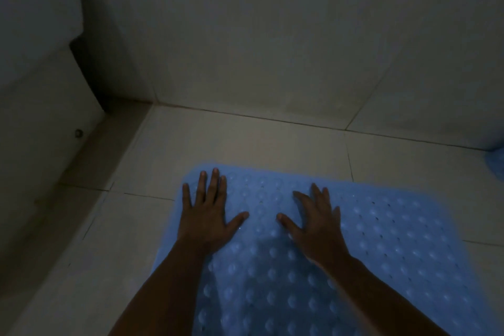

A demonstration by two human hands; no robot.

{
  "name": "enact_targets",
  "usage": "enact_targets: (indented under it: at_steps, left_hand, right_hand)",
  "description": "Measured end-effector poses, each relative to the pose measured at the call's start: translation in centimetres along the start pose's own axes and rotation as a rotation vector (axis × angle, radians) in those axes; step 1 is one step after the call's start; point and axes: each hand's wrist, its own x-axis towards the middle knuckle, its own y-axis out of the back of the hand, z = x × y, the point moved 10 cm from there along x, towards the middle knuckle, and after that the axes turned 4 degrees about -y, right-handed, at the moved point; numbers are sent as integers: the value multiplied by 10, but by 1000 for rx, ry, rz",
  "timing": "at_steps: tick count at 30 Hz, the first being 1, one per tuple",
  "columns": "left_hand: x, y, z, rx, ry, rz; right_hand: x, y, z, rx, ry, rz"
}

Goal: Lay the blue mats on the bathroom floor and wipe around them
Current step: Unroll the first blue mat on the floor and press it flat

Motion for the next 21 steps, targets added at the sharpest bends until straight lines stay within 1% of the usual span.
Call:
enact_targets:
  at_steps: [4, 11, 16, 19, 21]
  left_hand:
    - [-8, 1, 4, -9, -26, 69]
    - [-6, 6, 2, -36, -28, 61]
    - [-2, 2, -2, -50, -25, 71]
    - [-1, 1, -4, -103, -9, 5]
    - [1, 11, -4, -189, -8, -122]
  right_hand:
    - [0, -11, -25, 35, 113, 103]
    - [-15, -34, -52, 55, 216, 94]
    - [-7, -35, -58, 60, 232, 96]
    - [14, -34, -75, 34, 255, 38]
    - [34, -38, -90, -41, 189, -96]
